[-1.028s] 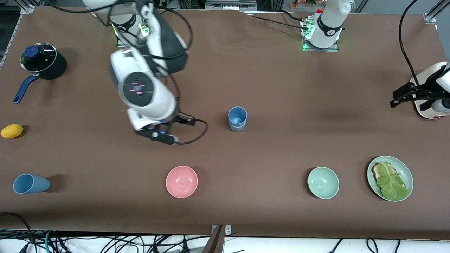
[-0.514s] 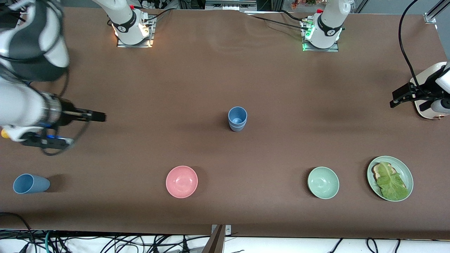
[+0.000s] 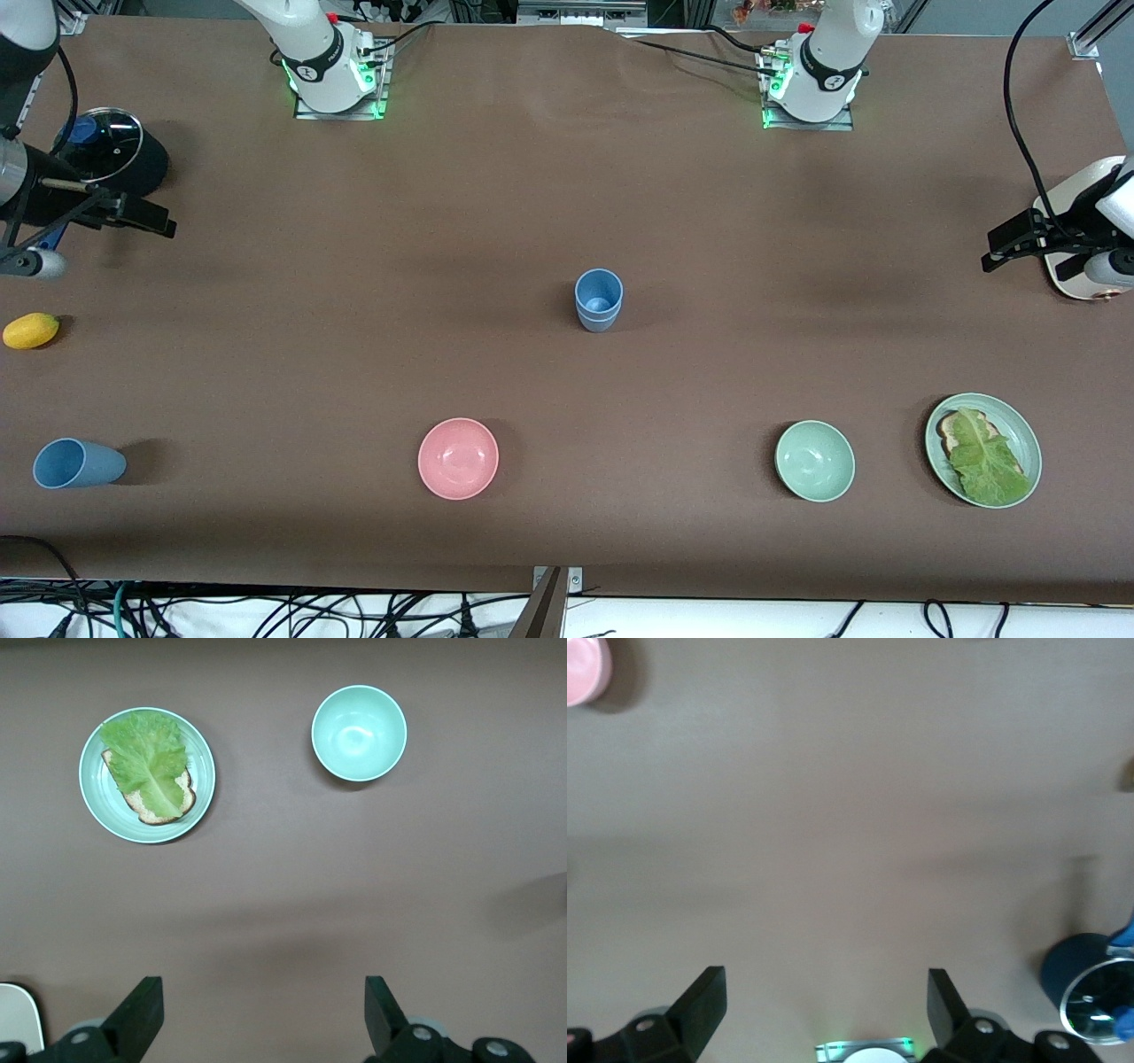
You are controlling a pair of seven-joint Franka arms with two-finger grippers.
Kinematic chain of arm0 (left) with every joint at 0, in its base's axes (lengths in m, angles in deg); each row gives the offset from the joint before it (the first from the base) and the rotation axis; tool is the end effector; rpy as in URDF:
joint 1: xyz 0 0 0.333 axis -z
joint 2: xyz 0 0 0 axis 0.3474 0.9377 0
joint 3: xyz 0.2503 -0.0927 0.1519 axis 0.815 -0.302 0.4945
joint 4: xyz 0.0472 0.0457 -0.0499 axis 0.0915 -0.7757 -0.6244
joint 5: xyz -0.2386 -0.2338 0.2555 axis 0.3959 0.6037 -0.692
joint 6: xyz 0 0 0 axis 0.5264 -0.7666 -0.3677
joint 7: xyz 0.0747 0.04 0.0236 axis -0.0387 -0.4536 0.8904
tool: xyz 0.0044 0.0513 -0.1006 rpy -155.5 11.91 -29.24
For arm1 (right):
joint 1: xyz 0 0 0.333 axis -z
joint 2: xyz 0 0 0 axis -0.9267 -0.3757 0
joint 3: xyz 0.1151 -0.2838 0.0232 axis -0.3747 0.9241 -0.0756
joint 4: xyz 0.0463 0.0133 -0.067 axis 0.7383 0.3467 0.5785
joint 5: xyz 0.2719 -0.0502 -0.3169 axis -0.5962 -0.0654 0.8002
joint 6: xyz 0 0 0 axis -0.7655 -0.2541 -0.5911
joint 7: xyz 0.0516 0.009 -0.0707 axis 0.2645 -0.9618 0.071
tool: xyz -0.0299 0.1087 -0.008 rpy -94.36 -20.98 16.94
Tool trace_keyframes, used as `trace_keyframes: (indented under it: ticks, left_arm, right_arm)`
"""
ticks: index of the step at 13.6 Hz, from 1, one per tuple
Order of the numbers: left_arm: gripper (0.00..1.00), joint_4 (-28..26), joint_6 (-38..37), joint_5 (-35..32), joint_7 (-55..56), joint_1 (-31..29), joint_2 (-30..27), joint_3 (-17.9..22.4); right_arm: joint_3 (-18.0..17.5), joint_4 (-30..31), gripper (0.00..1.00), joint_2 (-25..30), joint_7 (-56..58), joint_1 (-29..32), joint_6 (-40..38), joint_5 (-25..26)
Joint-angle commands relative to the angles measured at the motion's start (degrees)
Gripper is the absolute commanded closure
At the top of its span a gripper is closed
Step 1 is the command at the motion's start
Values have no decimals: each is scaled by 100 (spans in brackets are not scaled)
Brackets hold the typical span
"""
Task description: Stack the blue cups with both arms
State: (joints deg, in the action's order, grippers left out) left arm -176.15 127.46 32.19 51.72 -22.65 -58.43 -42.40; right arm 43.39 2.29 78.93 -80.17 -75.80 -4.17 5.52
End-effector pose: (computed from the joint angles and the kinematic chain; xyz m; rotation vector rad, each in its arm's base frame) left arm 0.6035 0.0567 0.5399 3.0967 -0.1345 0.0806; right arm 0.6022 0.0039 0.5627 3.1045 -0.1507 -0.2548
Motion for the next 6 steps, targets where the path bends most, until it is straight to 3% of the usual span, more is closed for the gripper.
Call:
trace_keyframes:
  ticks: [1, 6]
  left_arm:
    - [0, -30, -19, -118, -93, -23, -43, -19]
    - [0, -38, -37, -118, -84, -23, -43, -28]
  right_arm:
    - [-239, 227, 0, 154, 21, -21, 160, 321]
    - [-248, 218, 0, 190, 64, -21, 160, 260]
